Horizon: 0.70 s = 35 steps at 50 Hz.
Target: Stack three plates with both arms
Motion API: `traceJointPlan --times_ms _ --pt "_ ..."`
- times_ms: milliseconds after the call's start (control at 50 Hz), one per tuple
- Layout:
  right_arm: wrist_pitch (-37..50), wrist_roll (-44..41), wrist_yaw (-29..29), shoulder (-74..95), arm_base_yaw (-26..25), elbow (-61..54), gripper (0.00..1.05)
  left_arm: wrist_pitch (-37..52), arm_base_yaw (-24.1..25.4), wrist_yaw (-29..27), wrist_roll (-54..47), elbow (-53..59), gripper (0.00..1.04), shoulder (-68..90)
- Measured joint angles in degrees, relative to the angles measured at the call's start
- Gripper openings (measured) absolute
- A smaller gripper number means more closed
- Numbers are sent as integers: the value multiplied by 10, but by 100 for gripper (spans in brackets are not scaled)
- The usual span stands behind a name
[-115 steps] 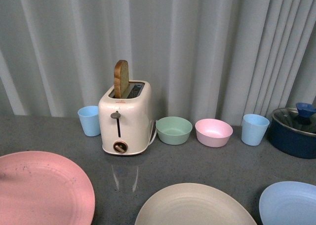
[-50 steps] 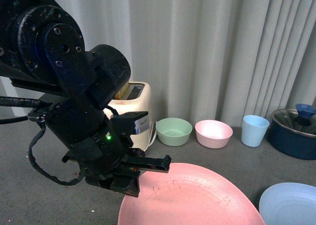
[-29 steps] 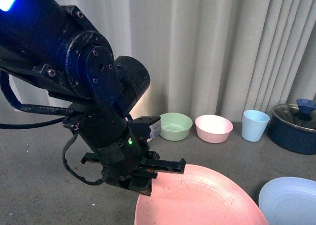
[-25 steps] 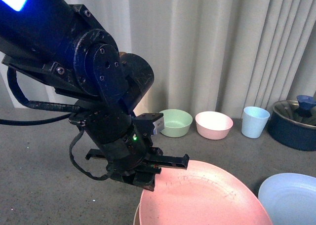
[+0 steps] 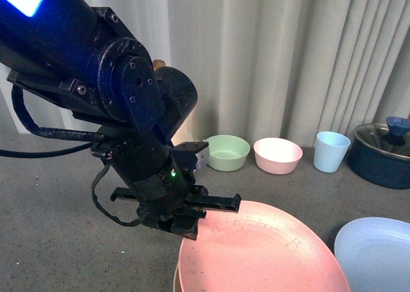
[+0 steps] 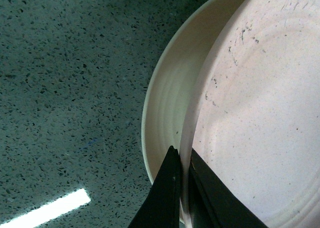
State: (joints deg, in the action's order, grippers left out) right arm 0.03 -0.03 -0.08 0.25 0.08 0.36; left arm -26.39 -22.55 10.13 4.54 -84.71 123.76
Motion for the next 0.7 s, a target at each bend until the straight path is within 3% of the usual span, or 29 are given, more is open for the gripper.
traceJointPlan --times_ms 160,400,540,700 --pt "0 0 0 0 0 0 97 3 7 -5 -2 0 4 0" --pt "0 0 0 0 0 0 97 3 8 3 0 2 49 0" --pt "0 0 0 0 0 0 97 7 11 -4 0 3 68 -12" --pt "0 0 0 0 0 0 97 61 17 -52 -25 37 93 -83"
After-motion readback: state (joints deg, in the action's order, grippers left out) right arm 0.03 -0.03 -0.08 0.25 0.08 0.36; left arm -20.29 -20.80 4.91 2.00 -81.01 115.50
